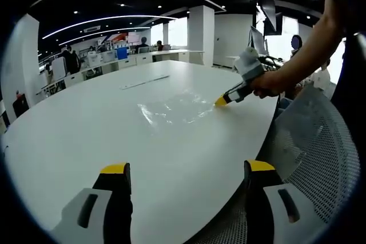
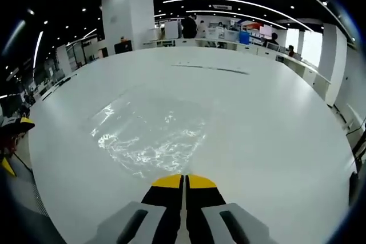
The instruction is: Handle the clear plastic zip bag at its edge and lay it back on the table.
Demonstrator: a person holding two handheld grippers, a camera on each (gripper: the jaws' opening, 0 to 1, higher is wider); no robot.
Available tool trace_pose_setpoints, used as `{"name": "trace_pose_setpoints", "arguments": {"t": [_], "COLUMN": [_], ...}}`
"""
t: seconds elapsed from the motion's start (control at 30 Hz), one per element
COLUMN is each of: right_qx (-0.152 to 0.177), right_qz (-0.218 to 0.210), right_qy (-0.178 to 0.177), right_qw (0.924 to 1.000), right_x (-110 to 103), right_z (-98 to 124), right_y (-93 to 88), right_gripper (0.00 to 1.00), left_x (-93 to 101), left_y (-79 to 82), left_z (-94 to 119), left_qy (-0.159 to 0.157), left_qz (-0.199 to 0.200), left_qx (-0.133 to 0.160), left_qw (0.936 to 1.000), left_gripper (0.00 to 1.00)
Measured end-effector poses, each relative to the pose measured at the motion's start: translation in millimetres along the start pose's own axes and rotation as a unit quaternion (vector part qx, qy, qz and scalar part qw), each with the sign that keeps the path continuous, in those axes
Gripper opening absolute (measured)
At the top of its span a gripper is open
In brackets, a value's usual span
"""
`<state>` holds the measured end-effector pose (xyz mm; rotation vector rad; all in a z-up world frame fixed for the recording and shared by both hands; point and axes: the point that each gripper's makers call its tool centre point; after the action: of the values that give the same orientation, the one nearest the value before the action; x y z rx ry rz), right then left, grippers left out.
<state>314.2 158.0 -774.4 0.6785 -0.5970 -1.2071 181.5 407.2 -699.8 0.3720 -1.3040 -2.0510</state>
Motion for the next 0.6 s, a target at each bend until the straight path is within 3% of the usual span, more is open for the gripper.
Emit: {"name": "trace_pose_setpoints", "arguments": {"t": [0.6], "right_qx": [0.024], "right_qz": [-0.005], "right_qy": [0.007], "right_qw": [0.9997], "right_x": [3], "right_z": [14], "right_y": [9.0], "right_gripper": [0.0], "left_x": [3.1], "left_y": [1.1], "left_z": [0], "left_qy": [-0.004], "left_qz": [-0.009], "left_qx": [0.0], "left_qw": [1.0], "left_gripper": [0.8]}}
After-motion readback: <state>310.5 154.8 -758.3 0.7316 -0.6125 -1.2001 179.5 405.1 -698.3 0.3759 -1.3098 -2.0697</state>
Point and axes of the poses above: the point that each gripper's makers call its tool centre point, and the gripper's own axes: z roughly backward along the fingers, x roughly to its right, y roughly out of its top, and after that the axes turned 9 degrees about -y, right-handed
